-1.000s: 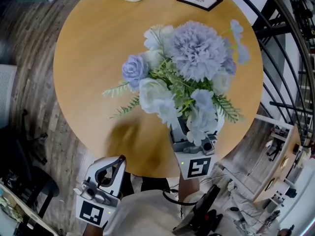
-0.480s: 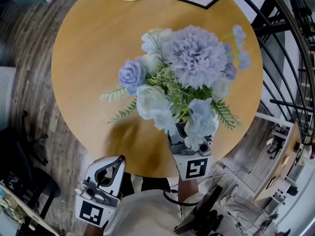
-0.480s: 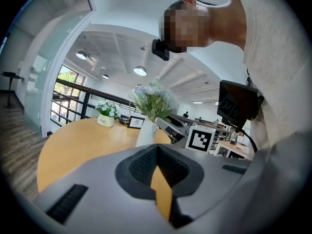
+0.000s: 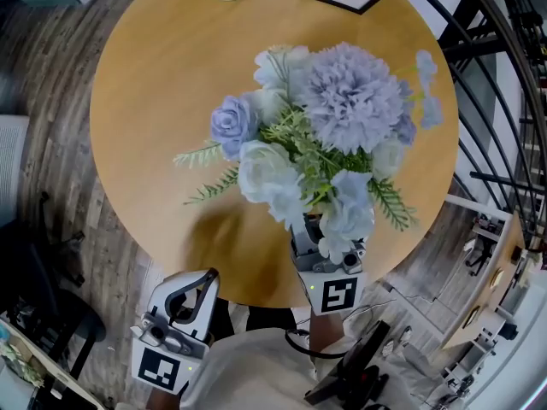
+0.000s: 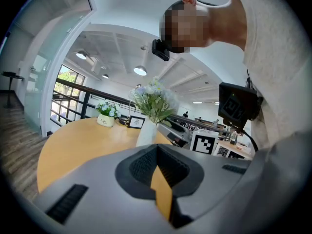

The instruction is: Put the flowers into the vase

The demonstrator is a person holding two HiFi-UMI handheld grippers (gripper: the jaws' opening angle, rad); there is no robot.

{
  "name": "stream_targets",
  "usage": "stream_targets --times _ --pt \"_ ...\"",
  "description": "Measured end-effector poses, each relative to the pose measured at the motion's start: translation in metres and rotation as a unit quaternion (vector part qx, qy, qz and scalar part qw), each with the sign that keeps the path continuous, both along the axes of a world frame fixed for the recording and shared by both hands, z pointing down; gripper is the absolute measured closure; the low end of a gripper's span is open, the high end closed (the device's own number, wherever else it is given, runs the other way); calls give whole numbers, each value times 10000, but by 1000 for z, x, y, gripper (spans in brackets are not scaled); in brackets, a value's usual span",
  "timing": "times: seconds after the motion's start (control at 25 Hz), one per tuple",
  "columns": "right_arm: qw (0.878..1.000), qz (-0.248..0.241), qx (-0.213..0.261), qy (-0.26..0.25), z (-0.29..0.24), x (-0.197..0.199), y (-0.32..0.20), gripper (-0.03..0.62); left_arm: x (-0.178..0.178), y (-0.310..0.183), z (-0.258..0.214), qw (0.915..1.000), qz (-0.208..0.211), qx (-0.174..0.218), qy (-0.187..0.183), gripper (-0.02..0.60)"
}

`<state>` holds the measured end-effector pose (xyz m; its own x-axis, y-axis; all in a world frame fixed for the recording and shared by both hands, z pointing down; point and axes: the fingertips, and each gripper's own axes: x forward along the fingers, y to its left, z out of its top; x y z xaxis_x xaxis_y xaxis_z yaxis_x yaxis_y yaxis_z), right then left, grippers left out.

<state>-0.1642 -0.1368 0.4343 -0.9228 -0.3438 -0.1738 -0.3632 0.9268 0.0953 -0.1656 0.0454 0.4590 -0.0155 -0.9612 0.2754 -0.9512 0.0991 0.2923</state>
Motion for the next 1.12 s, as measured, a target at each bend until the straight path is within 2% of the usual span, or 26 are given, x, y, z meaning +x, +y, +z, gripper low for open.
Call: stream_targets --times 0.28,0.52,0.8,0.96,1.12 --pt "9998 75 -163 72 9 5 1 293 0 1 0 10000 5 23 5 575" --pt "9986 172 -335 383 24 14 13 295 1 0 0 10000 27 50 -29 575" --pt "9972 219 -560 433 32 28 18 299 7 -3 1 9997 99 68 -218 575" --pt "9967 296 -648 400 24 34 20 346 6 -8 -7 9990 185 171 -373 575" --pt "9969 371 -577 392 0 42 26 433 6 -16 -33 9975 263 410 -516 575"
